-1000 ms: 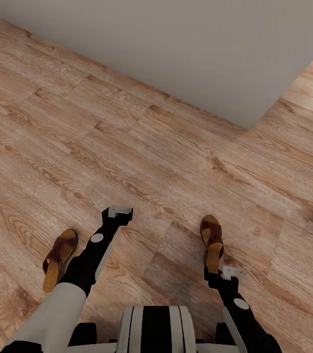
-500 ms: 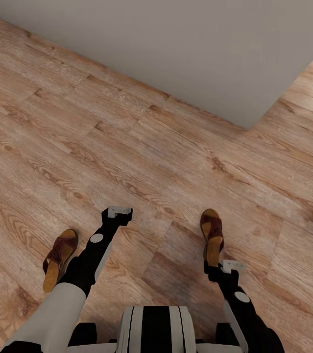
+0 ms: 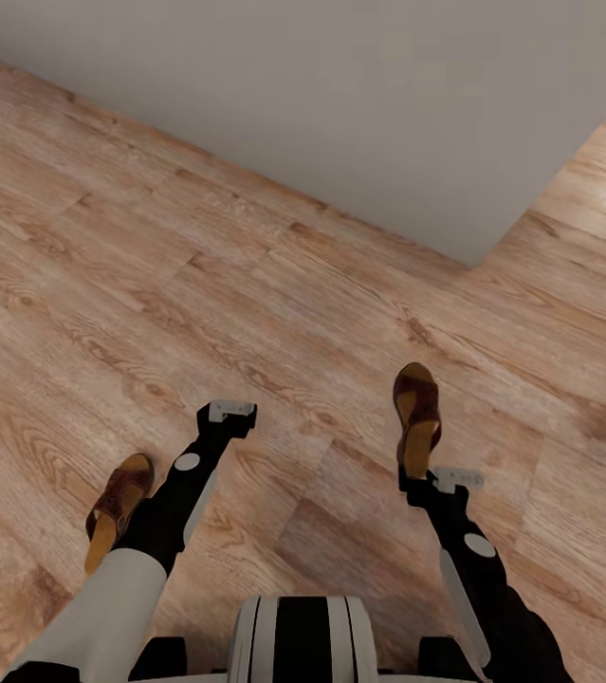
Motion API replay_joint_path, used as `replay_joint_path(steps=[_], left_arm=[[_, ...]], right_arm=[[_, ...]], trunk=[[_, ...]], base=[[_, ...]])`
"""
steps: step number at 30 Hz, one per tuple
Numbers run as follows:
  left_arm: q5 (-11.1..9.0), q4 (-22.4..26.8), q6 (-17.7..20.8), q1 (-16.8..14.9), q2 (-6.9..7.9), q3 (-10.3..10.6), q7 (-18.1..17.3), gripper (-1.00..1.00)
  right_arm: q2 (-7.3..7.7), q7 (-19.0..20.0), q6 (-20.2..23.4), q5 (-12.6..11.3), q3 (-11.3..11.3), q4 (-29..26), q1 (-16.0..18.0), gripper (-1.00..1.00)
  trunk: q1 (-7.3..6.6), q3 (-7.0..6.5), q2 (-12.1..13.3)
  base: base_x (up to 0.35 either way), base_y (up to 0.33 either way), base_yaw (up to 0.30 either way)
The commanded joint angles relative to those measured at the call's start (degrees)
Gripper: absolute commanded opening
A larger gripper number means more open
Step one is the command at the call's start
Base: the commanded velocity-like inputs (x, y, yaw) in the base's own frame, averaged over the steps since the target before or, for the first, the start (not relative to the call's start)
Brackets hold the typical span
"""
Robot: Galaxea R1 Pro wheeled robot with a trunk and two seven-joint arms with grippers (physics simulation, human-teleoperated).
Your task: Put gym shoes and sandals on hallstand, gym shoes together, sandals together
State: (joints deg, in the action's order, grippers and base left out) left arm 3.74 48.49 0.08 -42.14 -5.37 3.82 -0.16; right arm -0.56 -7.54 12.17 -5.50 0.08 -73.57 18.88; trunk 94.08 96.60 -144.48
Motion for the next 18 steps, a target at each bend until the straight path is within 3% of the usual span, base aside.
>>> replay_joint_path(steps=[1,18], left_arm=[[0.4,0.0,0.0,0.0,-0.02,0.0,0.0,1.00],[0.4,0.1,0.1,0.1,-0.12,0.1,0.0,1.00]], right_arm=[[-0.02,-0.3,0.3,-0.8,0.0,-0.5,0.0,-1.00],[0.01,-0.4,0.3,-0.7,0.0,-2.0,0.1,-1.00]], trunk=[[-0.03,-0.29,0.0],[-0.47,-4.59,0.2]], base=[[0.000,0.000,0.000],[0.000,0.000,0.000]])
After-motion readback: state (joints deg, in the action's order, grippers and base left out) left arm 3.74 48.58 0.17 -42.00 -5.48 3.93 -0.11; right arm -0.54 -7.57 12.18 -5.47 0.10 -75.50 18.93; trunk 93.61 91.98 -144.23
